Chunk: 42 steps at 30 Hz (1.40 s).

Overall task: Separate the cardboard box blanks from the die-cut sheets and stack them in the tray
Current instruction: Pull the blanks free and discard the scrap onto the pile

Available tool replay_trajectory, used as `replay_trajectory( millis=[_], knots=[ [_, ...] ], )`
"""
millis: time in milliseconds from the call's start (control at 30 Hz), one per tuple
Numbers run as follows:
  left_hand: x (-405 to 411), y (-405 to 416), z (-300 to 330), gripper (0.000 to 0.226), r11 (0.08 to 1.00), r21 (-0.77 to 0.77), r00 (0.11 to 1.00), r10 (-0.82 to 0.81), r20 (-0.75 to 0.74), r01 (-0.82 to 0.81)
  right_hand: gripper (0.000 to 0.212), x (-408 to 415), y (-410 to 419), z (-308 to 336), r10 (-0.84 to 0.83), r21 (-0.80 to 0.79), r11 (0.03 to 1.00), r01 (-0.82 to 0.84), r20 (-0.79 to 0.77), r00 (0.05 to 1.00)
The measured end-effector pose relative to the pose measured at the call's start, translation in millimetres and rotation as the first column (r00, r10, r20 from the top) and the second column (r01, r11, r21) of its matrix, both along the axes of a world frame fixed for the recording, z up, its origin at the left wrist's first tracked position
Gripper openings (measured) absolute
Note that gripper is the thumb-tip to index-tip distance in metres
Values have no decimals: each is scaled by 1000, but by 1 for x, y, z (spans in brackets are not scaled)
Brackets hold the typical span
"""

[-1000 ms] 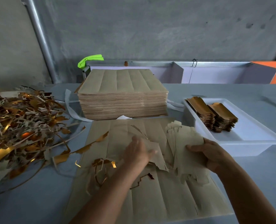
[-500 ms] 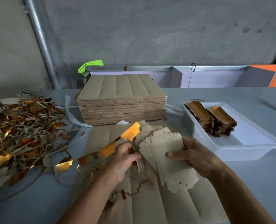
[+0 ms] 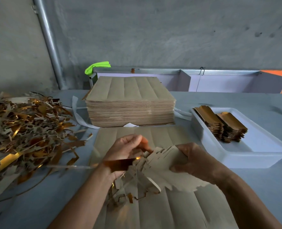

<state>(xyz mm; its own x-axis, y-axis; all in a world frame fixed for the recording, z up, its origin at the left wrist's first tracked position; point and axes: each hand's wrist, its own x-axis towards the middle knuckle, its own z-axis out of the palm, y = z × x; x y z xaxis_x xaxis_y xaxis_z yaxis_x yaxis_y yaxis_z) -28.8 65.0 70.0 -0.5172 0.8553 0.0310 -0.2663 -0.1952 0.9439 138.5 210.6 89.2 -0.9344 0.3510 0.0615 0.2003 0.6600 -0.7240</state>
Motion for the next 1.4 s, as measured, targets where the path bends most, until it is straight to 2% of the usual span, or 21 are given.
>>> replay_trajectory(
  millis=[67, 133, 167, 233, 300, 333, 400, 467, 533, 600, 633, 700, 767, 833, 900, 1033, 1100, 1200, 1300, 1367, 1400],
  knots=[
    [-6, 3, -2, 18, 990, 44, 954, 118, 274, -135, 28, 4, 1, 0, -53, -142, 989, 48, -32, 998],
    [-15, 3, -8, 21, 961, 5, 835, 238, 495, -276, 23, 8, 5, 2, -164, -334, 932, 139, -48, 985],
    [-17, 2, -12, 21, 951, -62, 839, 298, 455, -304, 22, 8, 7, 2, -235, -417, 886, 201, -31, 971],
    [-15, -2, -15, 14, 912, -277, 939, 336, 76, -304, 22, 10, 12, 2, -336, -484, 822, 299, 11, 942],
    [-10, -4, -22, 42, 886, -419, 953, 73, -293, -196, 24, 7, 13, 3, -376, -456, 817, 352, 42, 926],
    [-7, -4, -23, 64, 879, -470, 926, -107, -363, -83, 24, 6, 12, 3, -388, -409, 832, 375, 55, 920],
    [2, -2, -18, 106, 886, -462, 893, -240, -380, 42, 22, 1, 10, 2, -394, -279, 874, 399, 77, 916],
    [14, 4, -11, 132, 925, -379, 913, -166, -373, 13, 22, -3, 5, 0, -345, -144, 924, 353, 81, 935],
    [20, 11, -7, 124, 961, -261, 924, -12, -382, -96, 24, -7, -3, -2, -252, -56, 965, 257, 80, 964],
    [19, 15, -4, 79, 961, -176, 905, 127, -407, -214, 25, -9, -9, -3, -159, -68, 984, 164, 80, 984],
    [16, 17, -4, 51, 950, -169, 919, 192, -343, -262, 26, -9, -10, -2, -134, -88, 986, 141, 78, 988],
    [4, 23, -1, 33, 937, -121, 941, 335, 42, -328, 26, -5, -7, -1, -171, -196, 964, 179, 56, 984],
    [-10, 20, 5, 38, 918, -12, 803, 352, 481, -396, 28, 3, 0, 0, -272, -418, 868, 266, 46, 961],
    [-25, 10, 5, 40, 865, 27, 675, 371, 638, -501, 39, 9, 8, -1, -372, -677, 672, 299, 41, 928],
    [-36, -1, 2, 39, 849, -9, 717, 452, 530, -529, 44, 11, 17, -1, -490, -851, 450, 270, 17, 872],
    [-39, -13, -11, 29, 813, -237, 844, 530, -79, -532, 36, 6, 26, 4, -691, -964, 177, 198, 22, 723],
    [-36, -16, -16, 35, 749, -404, 847, 415, -333, -526, 29, 5, 28, 7, -729, -979, 107, 171, 40, 683],
    [-30, -19, -20, 89, 760, -539, 870, 71, -488, -364, 21, 1, 27, 12, -738, -981, 74, 179, 67, 671],
    [-16, -9, -16, 109, 834, -506, 729, -206, -653, -217, 28, -4, 27, 16, -755, -981, 17, 194, 115, 646],
    [-4, 8, -16, 118, 852, -460, 592, -241, -769, -249, 38, -7, 22, 18, -708, -975, 9, 223, 151, 690],
    [4, 17, -14, 118, 876, -417, 566, -222, -794, -241, 45, -9, 18, 18, -662, -969, 22, 247, 171, 729]
  ],
)
